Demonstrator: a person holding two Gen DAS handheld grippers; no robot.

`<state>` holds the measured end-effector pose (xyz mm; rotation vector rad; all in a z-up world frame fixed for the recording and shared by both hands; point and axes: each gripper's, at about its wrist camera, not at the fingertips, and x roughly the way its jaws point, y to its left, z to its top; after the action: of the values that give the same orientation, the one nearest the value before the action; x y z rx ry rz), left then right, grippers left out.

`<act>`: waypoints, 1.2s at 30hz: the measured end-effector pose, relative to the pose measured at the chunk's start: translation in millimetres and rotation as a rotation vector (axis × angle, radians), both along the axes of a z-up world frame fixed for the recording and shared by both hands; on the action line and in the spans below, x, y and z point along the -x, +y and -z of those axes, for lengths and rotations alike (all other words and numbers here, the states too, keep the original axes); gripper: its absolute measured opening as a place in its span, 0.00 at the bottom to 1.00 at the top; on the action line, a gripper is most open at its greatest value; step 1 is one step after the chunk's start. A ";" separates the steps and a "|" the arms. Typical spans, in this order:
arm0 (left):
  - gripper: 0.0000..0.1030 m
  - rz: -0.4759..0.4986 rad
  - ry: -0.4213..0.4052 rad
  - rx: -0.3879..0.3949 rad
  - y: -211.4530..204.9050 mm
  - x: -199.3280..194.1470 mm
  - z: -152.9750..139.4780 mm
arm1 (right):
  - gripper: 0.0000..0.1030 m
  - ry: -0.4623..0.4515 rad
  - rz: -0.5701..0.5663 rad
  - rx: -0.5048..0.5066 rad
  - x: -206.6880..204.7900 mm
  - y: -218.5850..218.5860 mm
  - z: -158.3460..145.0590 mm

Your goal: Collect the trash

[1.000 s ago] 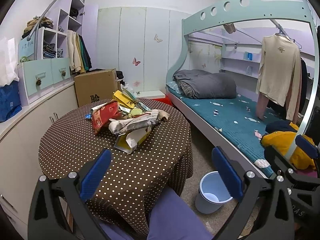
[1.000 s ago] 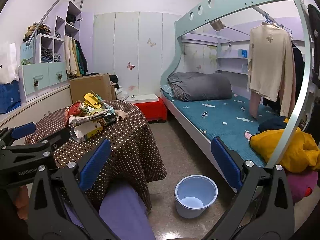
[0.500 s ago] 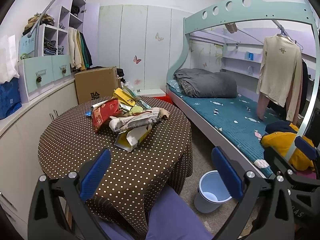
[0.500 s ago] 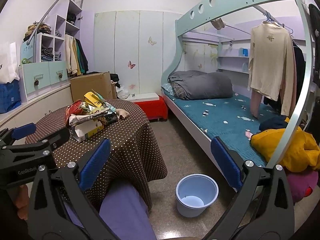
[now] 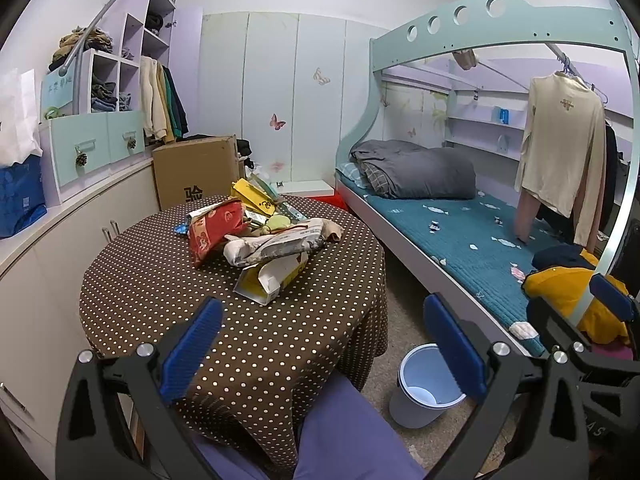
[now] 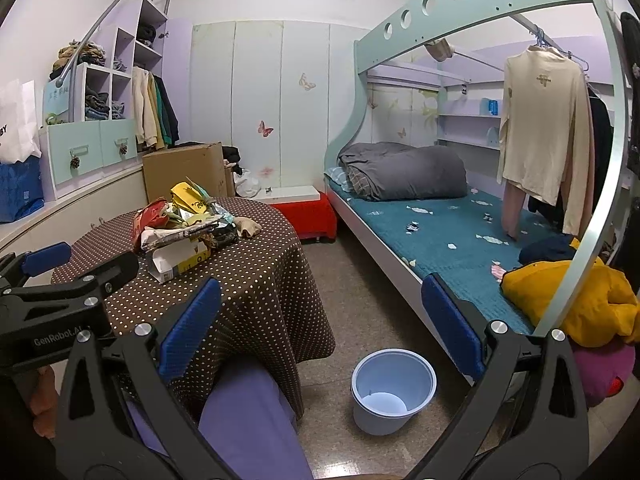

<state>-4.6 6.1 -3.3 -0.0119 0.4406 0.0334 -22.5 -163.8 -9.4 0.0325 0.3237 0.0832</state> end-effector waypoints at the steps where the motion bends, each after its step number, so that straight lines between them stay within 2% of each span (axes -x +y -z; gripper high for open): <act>1: 0.96 0.000 -0.001 0.001 0.1 0.2 -0.4 | 0.95 -0.001 0.000 0.000 0.8 0.1 -0.2; 27: 0.96 -0.003 0.000 0.003 2.3 3.5 -2.2 | 0.95 0.009 -0.011 0.001 -1.0 1.7 -5.7; 36: 0.96 -0.021 0.025 0.007 15.1 -6.5 -8.3 | 0.95 0.054 -0.031 -0.033 -17.9 9.6 -8.5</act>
<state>1.9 21.2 5.0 -0.0232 0.4660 0.0529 -4.6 -154.2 -0.9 0.0622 0.3764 0.1180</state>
